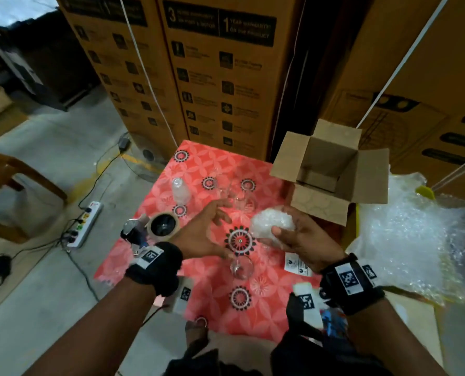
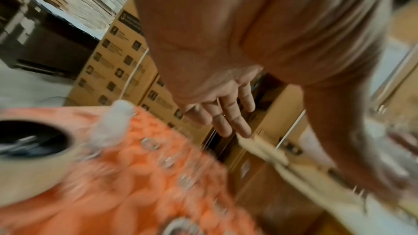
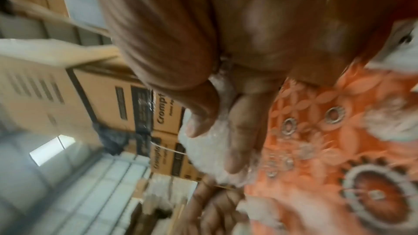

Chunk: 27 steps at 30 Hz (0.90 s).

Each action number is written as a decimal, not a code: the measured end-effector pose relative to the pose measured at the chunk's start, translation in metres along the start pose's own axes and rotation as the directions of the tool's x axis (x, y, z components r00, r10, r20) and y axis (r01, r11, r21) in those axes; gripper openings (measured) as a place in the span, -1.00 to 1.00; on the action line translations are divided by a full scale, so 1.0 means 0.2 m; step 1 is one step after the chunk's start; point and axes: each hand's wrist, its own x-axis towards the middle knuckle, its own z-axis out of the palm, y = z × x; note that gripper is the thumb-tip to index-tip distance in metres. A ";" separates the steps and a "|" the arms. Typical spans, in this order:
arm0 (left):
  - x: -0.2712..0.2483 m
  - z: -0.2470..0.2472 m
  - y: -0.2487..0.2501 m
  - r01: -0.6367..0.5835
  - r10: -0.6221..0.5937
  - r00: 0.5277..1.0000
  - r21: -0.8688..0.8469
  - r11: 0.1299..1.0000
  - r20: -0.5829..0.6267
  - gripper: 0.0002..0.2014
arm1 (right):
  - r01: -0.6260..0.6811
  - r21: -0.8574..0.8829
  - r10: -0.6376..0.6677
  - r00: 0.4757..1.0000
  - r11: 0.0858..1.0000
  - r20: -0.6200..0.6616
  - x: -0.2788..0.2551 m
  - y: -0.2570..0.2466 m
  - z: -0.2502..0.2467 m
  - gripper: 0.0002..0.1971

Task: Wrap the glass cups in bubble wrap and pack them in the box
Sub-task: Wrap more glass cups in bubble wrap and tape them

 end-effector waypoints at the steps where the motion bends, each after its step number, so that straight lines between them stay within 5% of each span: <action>1: -0.04 0.05 -0.12 0.023 -0.024 0.999 0.023 0.999 0.040 0.06 | -0.016 -0.051 0.015 1.000 0.999 -0.005 0.00 0.04 0.00 -0.61; 7: -0.13 0.40 -0.43 0.144 -0.149 0.985 0.062 0.988 0.089 0.13 | -0.078 -0.454 0.072 0.997 0.888 -0.031 0.05 0.24 0.05 -0.50; 12: -0.02 0.61 -0.45 0.135 -0.136 0.991 0.031 0.990 0.009 -0.14 | -0.097 -0.693 0.098 0.994 0.714 -0.038 0.10 0.31 0.09 -0.51; 16: 0.00 0.66 -0.47 0.217 -0.220 0.975 -0.066 0.974 -0.039 -0.25 | -0.099 -0.761 0.068 0.995 0.642 -0.072 0.12 0.32 0.11 -0.46; 23: 0.05 0.61 -0.33 0.150 -0.171 0.980 -0.193 0.970 -0.098 -0.30 | -0.082 -0.732 0.032 0.996 0.677 -0.083 0.09 0.17 0.09 -0.41; 27: 0.09 0.53 -0.18 -0.014 -0.004 0.981 -0.091 0.996 -0.196 -0.41 | 0.104 -0.900 -0.080 0.994 0.423 0.077 0.08 -0.07 0.15 -0.58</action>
